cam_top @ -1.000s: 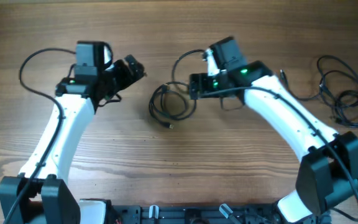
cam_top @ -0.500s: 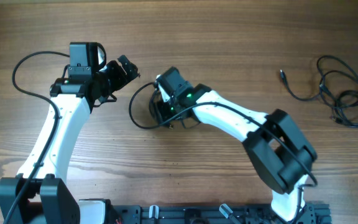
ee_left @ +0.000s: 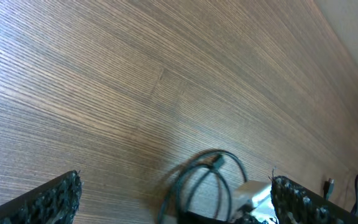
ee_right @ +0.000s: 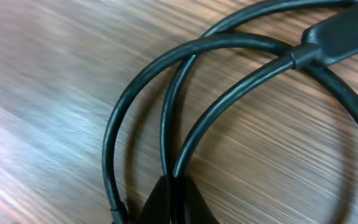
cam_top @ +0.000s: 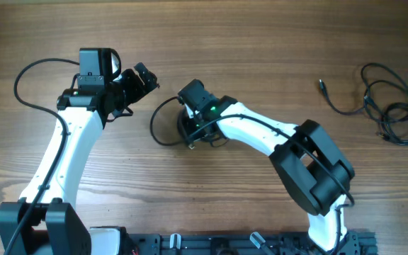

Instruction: Untangle cables

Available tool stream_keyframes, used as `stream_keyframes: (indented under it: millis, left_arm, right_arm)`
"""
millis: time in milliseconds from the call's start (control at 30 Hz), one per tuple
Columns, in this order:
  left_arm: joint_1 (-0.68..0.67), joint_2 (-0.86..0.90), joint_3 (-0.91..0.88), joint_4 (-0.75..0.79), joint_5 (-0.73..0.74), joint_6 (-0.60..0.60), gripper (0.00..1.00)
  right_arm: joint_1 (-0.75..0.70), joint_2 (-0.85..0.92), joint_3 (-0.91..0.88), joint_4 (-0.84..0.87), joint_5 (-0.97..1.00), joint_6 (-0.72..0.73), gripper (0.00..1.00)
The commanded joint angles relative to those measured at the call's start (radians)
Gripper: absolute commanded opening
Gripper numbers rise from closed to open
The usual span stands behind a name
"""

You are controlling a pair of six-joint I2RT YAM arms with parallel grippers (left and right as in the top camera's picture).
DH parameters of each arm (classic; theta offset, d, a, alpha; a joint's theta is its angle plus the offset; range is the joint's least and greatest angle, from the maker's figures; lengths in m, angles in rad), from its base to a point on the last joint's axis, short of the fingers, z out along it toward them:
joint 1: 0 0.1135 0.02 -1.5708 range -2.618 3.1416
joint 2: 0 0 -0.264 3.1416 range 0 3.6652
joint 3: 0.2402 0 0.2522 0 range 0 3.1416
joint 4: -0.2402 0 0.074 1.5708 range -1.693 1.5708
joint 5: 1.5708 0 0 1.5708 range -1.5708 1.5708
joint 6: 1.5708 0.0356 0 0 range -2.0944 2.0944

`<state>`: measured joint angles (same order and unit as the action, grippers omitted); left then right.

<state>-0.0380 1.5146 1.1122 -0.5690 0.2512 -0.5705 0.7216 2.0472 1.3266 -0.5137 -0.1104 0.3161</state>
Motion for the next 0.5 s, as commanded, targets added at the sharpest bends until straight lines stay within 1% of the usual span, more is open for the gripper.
stream_keyframes:
  millis: [0, 67, 167, 200, 233, 267, 333, 367, 400, 467]
  left_arm:
    - [0.003, 0.006, -0.001, 0.003, -0.01, 0.001, 1.0]
    - [0.003, 0.006, -0.001, 0.003, -0.01, 0.001, 1.0]
    - [0.003, 0.006, -0.001, 0.003, -0.01, 0.001, 1.0]
    - [0.003, 0.006, -0.001, 0.003, -0.01, 0.001, 1.0]
    - [0.003, 0.006, -0.001, 0.003, -0.01, 0.001, 1.0]
    - [0.003, 0.006, -0.001, 0.003, -0.01, 0.001, 1.0]
    - [0.003, 0.006, -0.001, 0.003, -0.01, 0.001, 1.0]
    - [0.003, 0.006, -0.001, 0.003, -0.01, 0.001, 1.0]
    - [0.003, 0.006, -0.001, 0.003, -0.01, 0.001, 1.0]
    - [0.003, 0.006, -0.001, 0.003, -0.01, 0.001, 1.0]
  right_arm:
    - [-0.078, -0.059, -0.012, -0.085, 0.1, -0.002, 0.04]
    - [-0.108, -0.089, -0.012, -0.153, 0.123, -0.032, 0.04]
    - [-0.136, -0.095, -0.012, -0.19, 0.127, -0.095, 0.05]
    - [-0.138, -0.093, -0.012, -0.192, 0.103, -0.11, 0.13]
    - [-0.138, -0.093, -0.012, -0.191, 0.076, -0.107, 0.3]
    - [-0.138, -0.093, -0.012, -0.186, 0.044, -0.107, 0.36]
    - [-0.135, -0.093, -0.012, -0.164, -0.033, -0.106, 0.39]
    - [-0.13, -0.092, -0.012, -0.141, -0.072, -0.085, 0.39]
    - [-0.123, -0.091, -0.012, -0.127, -0.074, -0.059, 0.39]
    - [-0.097, -0.087, -0.013, -0.096, -0.045, -0.053, 0.4]
